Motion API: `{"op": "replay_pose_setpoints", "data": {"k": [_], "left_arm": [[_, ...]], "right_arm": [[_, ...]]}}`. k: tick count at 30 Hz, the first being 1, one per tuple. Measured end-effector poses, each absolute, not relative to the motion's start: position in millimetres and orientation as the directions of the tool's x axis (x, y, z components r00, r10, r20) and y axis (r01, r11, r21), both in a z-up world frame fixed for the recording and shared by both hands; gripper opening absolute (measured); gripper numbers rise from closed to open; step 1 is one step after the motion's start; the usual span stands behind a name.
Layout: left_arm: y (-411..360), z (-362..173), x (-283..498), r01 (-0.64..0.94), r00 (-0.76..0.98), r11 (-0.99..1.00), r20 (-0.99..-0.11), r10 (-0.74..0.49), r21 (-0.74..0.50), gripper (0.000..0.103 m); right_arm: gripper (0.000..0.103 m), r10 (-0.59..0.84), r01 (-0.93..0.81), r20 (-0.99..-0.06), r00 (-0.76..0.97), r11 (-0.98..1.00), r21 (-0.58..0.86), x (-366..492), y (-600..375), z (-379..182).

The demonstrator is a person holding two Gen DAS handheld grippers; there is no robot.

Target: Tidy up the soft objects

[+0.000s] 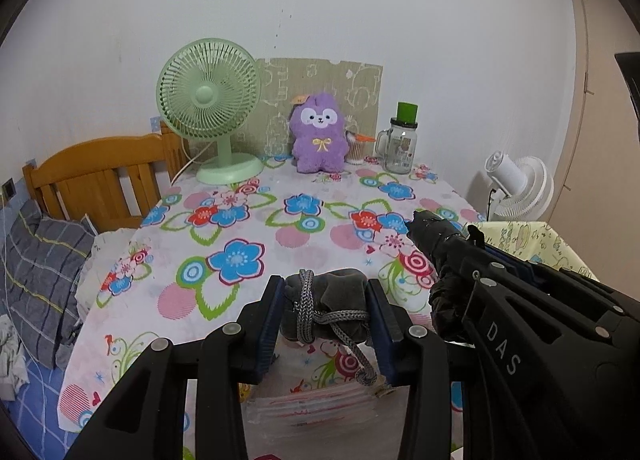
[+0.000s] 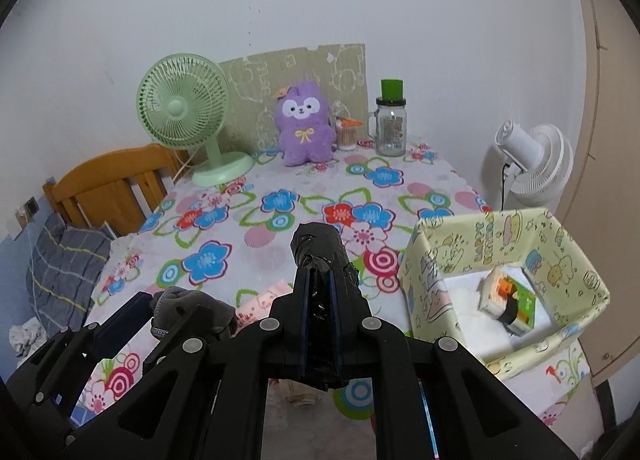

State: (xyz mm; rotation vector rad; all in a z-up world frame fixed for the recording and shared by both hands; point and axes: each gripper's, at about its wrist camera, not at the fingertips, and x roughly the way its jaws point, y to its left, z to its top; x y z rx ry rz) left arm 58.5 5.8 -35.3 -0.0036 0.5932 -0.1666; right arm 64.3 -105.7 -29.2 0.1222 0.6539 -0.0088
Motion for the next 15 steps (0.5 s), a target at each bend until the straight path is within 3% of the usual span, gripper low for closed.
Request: {"op": "replay_pose_setpoints", "data": {"k": [15], "left_arm": [[-20.5, -14.5, 55.0, 0.156, 0.834, 0.987, -0.53, -0.152, -0.037, 0.041]], "right_arm": [[0.012, 0.052, 0.017, -0.574, 0.817, 0.993, 0.114, 62.2, -131.3, -5.8]]}}
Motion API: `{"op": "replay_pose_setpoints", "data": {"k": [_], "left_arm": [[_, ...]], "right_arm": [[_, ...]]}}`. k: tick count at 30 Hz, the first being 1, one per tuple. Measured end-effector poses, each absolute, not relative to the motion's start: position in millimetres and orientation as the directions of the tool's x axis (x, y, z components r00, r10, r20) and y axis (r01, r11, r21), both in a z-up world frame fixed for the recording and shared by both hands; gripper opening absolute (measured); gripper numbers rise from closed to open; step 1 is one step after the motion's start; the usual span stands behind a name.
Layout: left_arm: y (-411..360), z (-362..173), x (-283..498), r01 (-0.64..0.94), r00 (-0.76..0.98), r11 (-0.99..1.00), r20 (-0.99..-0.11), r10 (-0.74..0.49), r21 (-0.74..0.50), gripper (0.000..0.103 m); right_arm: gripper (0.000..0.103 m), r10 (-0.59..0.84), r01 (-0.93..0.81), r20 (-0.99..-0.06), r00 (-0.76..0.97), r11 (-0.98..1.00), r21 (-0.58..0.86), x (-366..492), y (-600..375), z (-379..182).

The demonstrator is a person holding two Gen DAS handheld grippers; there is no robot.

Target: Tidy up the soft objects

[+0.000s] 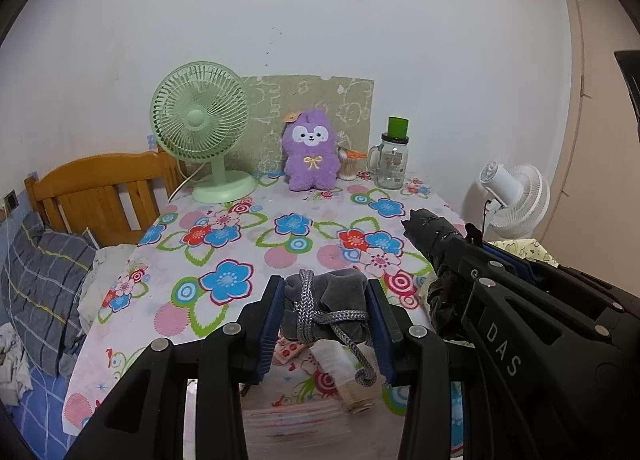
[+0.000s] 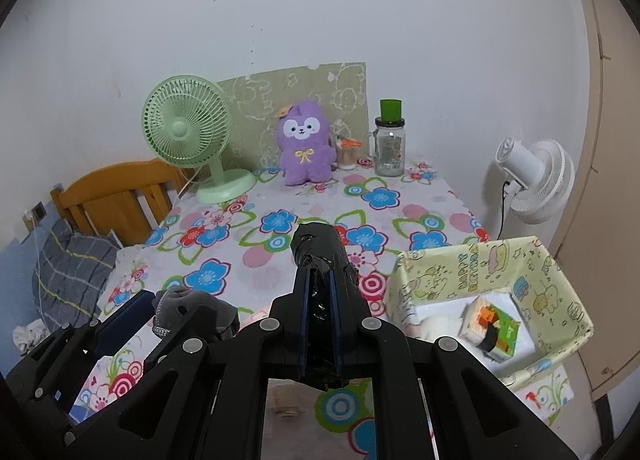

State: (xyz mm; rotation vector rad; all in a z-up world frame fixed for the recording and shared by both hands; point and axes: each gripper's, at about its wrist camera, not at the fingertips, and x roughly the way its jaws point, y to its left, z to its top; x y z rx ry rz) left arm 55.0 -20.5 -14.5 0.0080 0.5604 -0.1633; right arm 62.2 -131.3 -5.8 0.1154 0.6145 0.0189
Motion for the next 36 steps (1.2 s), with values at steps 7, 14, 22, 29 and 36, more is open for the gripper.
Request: {"op": "replay_pose_setpoints", "data": {"k": [7, 14, 22, 29, 36], "left_arm": [[-43.5, -8.4, 54.4, 0.176, 0.837, 0.984, -0.52, -0.168, -0.034, 0.041], [-69.4, -2.1, 52.5, 0.194, 0.84, 0.98, -0.51, -0.184, -0.035, 0.041], [-98.5, -0.4, 52.9, 0.236, 0.837, 0.971, -0.501, -0.221, -0.033, 0.041], [-125.5, -3.1, 56.3, 0.291, 0.822, 0.956, -0.503, -0.266, -0.03, 0.041], [-150.1, -7.8, 62.1, 0.34, 0.801, 0.94, -0.514, -0.305, -0.028, 0.041]], "right_arm": [[0.012, 0.043, 0.026, -0.562, 0.826, 0.993, 0.114, 59.3, -154.9, 0.1], [0.012, 0.042, 0.029, -0.553, 0.832, 0.992, 0.12, 56.2, -180.2, 5.8], [0.012, 0.015, 0.055, -0.548, 0.836, 0.992, 0.11, 52.4, -208.4, 8.6], [0.012, -0.02, 0.091, -0.546, 0.837, 0.99, 0.104, 49.2, -232.3, 8.1], [0.012, -0.05, 0.123, -0.556, 0.83, 0.988, 0.095, 49.6, -252.9, 2.2]]}}
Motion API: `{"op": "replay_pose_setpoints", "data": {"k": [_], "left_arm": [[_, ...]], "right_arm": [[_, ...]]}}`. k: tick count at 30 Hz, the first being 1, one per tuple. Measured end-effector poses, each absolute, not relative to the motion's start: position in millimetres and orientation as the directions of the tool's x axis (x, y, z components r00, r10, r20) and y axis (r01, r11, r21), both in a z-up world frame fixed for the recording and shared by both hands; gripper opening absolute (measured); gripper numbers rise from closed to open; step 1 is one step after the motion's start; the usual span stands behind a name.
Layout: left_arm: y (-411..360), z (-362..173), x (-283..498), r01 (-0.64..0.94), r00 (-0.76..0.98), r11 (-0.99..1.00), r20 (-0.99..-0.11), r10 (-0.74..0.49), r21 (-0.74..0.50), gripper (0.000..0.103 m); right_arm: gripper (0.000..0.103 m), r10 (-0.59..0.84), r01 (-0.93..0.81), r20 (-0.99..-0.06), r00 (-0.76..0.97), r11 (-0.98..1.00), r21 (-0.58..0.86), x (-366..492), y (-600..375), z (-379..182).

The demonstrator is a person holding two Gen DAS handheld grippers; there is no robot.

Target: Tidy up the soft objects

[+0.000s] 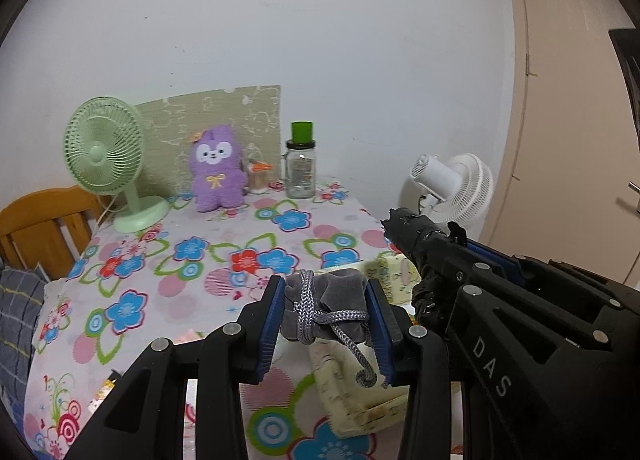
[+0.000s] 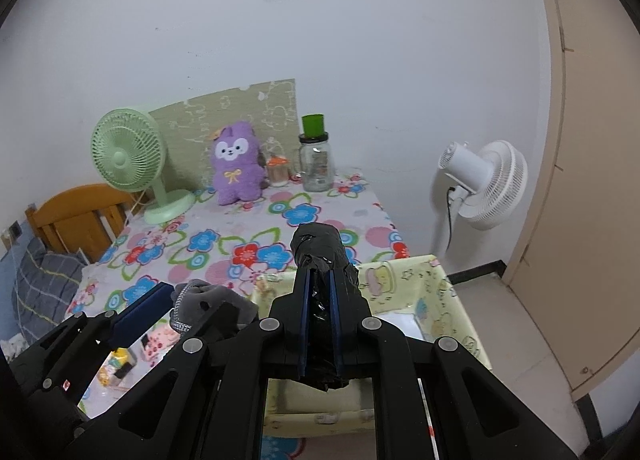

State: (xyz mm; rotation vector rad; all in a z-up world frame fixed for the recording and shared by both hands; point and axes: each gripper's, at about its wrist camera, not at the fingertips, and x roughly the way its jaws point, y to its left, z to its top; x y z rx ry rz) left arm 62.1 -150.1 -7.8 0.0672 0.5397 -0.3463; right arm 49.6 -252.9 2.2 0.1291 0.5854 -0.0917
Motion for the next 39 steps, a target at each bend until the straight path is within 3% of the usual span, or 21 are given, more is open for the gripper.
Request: {"op": "replay_pose_setpoints", "data": {"k": [14, 33, 36, 39], "left_arm": [[-194.9, -23.2, 78.8, 0.41, 0.753, 0.912, -0.559, -0.348, -0.017, 0.041], [-230.9, -67.1, 120.6, 0.446, 0.628, 0.894, -0.696, -0.348, -0.045, 0.046], [-234.7, -68.4, 122.4, 0.455, 0.612, 0.89, -0.71, -0.348, -0.043, 0.05], [-235.8, -67.9, 123.5, 0.45, 0.6, 0.892, -0.723, -0.343, -0.049, 0.061]], "right_arm": [[0.012, -0.098, 0.19, -0.593, 0.799, 0.977, 0.095, 59.2, -292.7, -16.6], [0.012, -0.091, 0.234, -0.7, 0.708, 0.966, 0.111, 91.4, -328.1, -63.7], [0.012, -0.093, 0.241, -0.71, 0.698, 0.964, 0.11, 95.4, -331.1, -67.3], [0.012, -0.081, 0.241, -0.72, 0.689, 0.963, 0.122, 99.2, -333.5, -69.5]]}}
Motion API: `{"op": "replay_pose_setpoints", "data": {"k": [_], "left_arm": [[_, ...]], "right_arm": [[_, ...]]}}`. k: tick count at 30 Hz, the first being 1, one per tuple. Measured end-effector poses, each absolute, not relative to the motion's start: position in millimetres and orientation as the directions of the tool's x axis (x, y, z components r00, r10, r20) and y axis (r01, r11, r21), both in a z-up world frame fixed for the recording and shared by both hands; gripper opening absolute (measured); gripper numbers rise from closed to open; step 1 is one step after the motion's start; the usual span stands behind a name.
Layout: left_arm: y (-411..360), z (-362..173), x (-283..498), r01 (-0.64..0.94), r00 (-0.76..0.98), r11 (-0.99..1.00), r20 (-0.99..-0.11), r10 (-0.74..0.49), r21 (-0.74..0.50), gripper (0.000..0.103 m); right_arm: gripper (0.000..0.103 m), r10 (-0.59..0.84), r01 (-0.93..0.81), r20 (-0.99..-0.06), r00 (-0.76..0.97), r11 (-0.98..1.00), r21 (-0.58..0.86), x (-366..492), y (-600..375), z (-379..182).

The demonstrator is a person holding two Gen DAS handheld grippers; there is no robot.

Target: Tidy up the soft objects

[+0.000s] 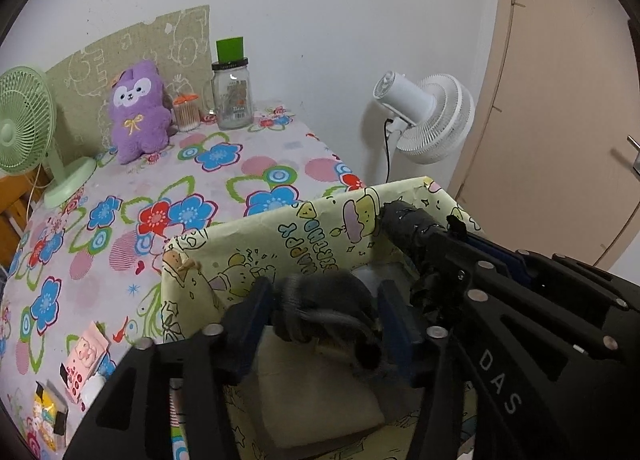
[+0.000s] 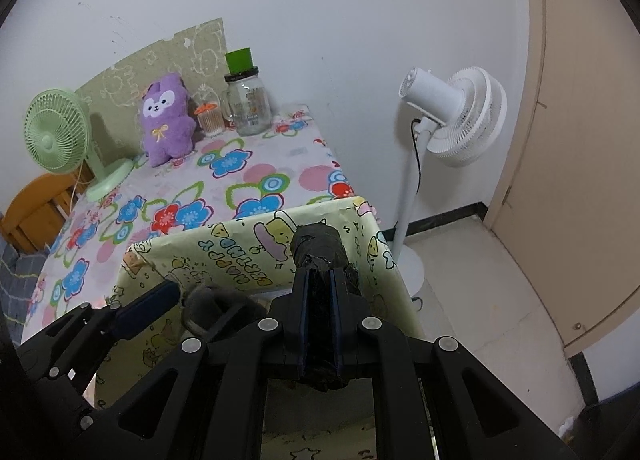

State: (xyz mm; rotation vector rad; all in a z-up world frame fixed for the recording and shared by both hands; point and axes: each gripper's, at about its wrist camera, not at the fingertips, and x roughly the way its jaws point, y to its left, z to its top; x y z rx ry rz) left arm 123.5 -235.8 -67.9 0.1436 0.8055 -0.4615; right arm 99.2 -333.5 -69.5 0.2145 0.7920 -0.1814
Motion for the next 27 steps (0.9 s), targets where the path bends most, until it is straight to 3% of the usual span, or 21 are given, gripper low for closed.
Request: {"op": "replay_pose_setpoints", "data": {"k": [5, 9, 10, 12, 14, 27], "left_arm": [[-237.0, -67.1, 122.2, 0.459, 0.589, 0.887, -0.729, -0.35, -0.055, 0.074], [-238.8, -65.9, 119.2, 0.466, 0.594, 0.884, -0.726, -0.347, -0.041, 0.084], [-238.6, -66.0, 119.6, 0.466, 0.591, 0.883, -0.727, -0.348, -0.044, 0.085], [-237.6, -65.1, 119.5, 0.466, 0.587, 0.883, -0.729, -0.351, -0.05, 0.087], [-236.8, -64.4, 118.8, 0.461, 0.595, 0.886, -0.726, -0.346, -0.045, 0.09], [-215.1, -49.3, 104.0, 0.437, 0.635, 0.899, -0.696, -0.334, -0.033, 0.099]], "right_arm": [[0.017, -0.075, 0.24, -0.727, 0.682, 0.963, 0.125, 102.2, -333.0, -71.1], [0.032, -0.061, 0.24, -0.734, 0.676, 0.961, 0.141, 102.3, -333.3, -73.0], [0.034, -0.068, 0.242, -0.732, 0.678, 0.961, 0.135, 101.4, -333.0, -72.6], [0.051, -0.061, 0.238, -0.731, 0.68, 0.961, 0.141, 99.4, -332.9, -71.9], [0.058, -0.05, 0.235, -0.722, 0.69, 0.959, 0.158, 95.9, -332.8, -69.9], [0.082, -0.073, 0.226, -0.672, 0.737, 0.964, 0.142, 77.0, -314.3, -48.6]]}}
